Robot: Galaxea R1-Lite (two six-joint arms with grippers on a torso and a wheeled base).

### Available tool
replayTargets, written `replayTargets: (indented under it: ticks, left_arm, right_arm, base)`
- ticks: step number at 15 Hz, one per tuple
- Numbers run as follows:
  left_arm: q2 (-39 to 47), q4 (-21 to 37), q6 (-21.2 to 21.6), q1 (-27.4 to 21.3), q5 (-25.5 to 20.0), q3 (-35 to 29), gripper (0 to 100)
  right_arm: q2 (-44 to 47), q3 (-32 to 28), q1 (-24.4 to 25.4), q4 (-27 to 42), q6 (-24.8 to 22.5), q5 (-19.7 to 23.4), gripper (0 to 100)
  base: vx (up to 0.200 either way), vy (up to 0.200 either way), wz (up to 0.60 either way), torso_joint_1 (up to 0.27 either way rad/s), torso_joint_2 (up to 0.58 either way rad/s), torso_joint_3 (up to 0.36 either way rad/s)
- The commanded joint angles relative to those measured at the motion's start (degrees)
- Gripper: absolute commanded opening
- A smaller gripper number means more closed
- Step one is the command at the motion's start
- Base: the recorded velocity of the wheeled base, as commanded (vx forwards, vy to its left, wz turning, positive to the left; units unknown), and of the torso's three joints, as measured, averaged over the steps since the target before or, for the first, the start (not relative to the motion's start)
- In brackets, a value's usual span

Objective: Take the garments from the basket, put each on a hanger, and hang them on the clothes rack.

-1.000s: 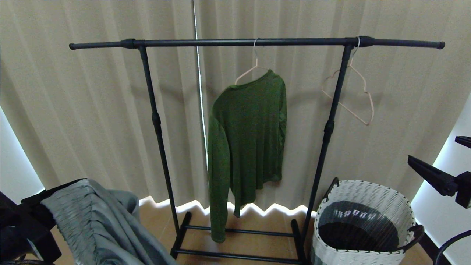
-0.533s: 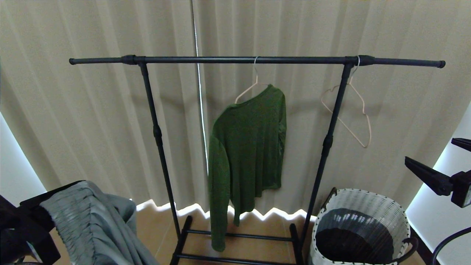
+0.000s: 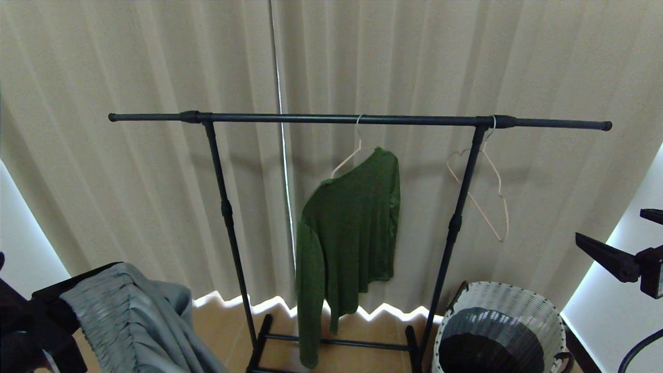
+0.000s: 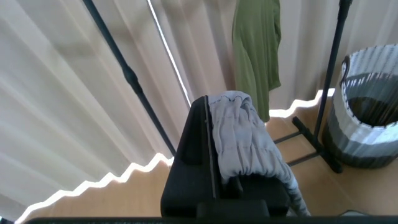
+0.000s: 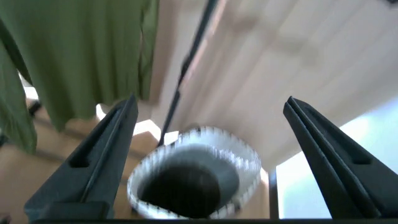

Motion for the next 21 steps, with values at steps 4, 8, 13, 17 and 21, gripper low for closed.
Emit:
replayTargets:
  ticks: [4, 8, 13, 17, 21]
  left_arm:
    - [0.1, 0.0, -0.4, 0.0, 0.0, -1.0, 0]
    - [0.4, 0.1, -0.4, 0.0, 0.0, -1.0, 0]
    - [1.7, 0.1, -1.0, 0.3, 0.0, -0.9, 0]
    - [4.8, 0.0, -1.4, 0.5, -0.7, -1.8, 0]
    - [6.6, -3.3, -1.4, 0.4, -1.9, -0.5, 0]
  right_arm:
    - [3.3, -4.0, -1.2, 10.7, 4.1, -4.3, 100]
    - [3.6, -3.7, -1.0, 10.9, 4.1, -5.0, 100]
    - [4.4, -3.3, 0.6, 10.9, 4.2, -4.9, 100]
    - [6.0, -3.5, 0.7, 10.8, 4.2, -5.0, 100]
    - [8.3, -5.2, 0.8, 10.8, 4.2, -5.4, 100]
  base:
    - [0.000, 0.000, 0.00, 0.134, -0.27, -0.140]
    - [0.100, 0.000, 0.00, 0.008, -0.02, -0.016]
    - [0.200, 0.000, 0.00, 0.009, 0.00, 0.000]
    - [0.200, 0.000, 0.00, 0.004, 0.00, 0.004]
    - [0.150, 0.000, 0.00, 0.002, 0.00, 0.004]
